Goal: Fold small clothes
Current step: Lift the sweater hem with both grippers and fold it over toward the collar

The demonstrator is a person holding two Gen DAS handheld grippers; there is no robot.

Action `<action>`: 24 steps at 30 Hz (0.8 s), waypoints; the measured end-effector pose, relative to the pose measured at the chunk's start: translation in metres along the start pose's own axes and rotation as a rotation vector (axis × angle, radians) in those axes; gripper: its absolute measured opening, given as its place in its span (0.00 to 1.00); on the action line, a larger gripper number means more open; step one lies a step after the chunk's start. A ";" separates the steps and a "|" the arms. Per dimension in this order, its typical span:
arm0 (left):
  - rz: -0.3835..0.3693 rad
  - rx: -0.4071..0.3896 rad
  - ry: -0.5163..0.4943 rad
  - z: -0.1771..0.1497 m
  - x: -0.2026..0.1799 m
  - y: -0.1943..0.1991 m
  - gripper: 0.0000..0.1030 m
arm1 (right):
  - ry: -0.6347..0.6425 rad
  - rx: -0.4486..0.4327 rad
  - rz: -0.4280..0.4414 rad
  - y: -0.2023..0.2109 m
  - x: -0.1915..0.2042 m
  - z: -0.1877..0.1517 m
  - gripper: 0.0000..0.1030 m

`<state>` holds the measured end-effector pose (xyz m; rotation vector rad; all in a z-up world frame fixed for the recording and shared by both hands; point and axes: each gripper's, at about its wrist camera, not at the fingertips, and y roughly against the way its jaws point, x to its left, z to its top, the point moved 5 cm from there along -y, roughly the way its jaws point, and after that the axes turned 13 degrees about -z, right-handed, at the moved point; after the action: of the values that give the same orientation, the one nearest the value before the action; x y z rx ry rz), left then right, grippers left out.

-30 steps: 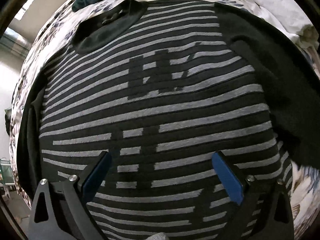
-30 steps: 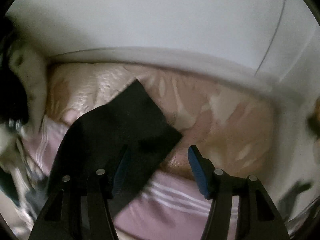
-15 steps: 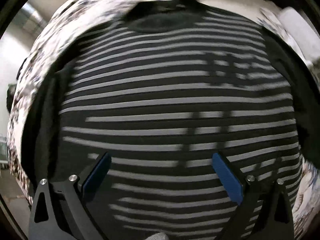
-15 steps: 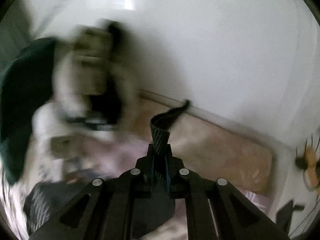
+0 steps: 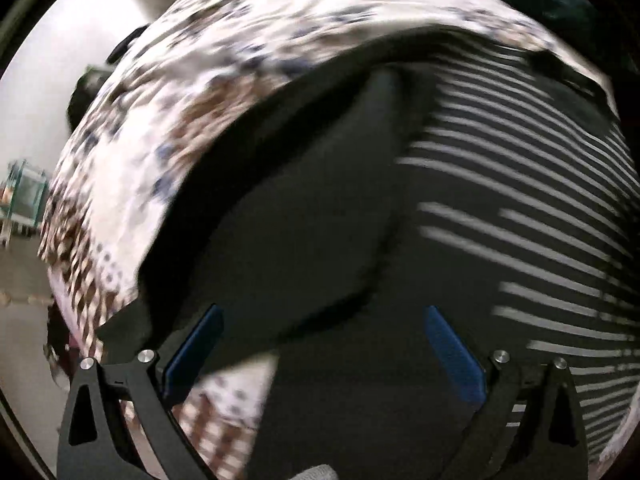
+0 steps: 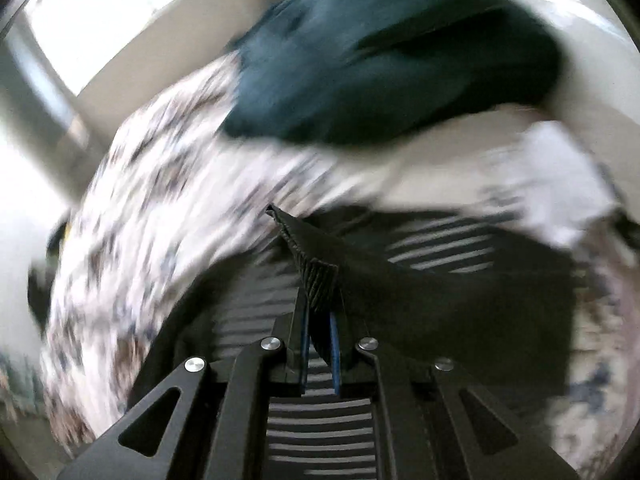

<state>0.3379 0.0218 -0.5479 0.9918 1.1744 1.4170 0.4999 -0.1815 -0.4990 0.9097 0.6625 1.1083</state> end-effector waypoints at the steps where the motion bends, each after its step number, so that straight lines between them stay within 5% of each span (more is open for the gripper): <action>1: 0.007 0.003 0.023 -0.001 0.013 -0.003 1.00 | 0.050 0.015 0.001 -0.010 0.031 -0.012 0.08; 3: 0.007 0.018 0.065 -0.009 0.029 -0.006 1.00 | 0.178 0.051 -0.006 -0.036 0.095 -0.047 0.08; 6: 0.001 0.029 0.112 -0.013 0.050 -0.015 1.00 | 0.299 0.077 -0.021 -0.070 0.134 -0.102 0.08; 10: -0.009 0.045 0.145 -0.015 0.070 -0.022 1.00 | 0.386 0.116 -0.035 -0.083 0.164 -0.135 0.09; 12: -0.020 0.035 0.164 -0.016 0.082 -0.016 1.00 | 0.406 0.240 0.000 -0.090 0.167 -0.145 0.15; 14: -0.033 0.014 0.191 -0.021 0.100 -0.004 1.00 | 0.333 0.328 0.107 -0.082 0.151 -0.141 0.33; 15: -0.038 0.011 0.211 -0.027 0.108 0.002 1.00 | 0.287 0.337 0.146 -0.073 0.137 -0.136 0.49; 17: -0.058 0.011 0.274 -0.042 0.127 0.011 1.00 | 0.193 0.305 0.152 -0.049 0.094 -0.126 0.63; 24: -0.186 0.054 0.710 -0.111 0.215 0.011 1.00 | 0.116 0.321 -0.059 -0.013 -0.028 -0.141 0.64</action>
<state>0.1940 0.2158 -0.5601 0.3862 1.7688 1.6408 0.3803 -0.1713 -0.5786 1.0962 0.9763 1.0242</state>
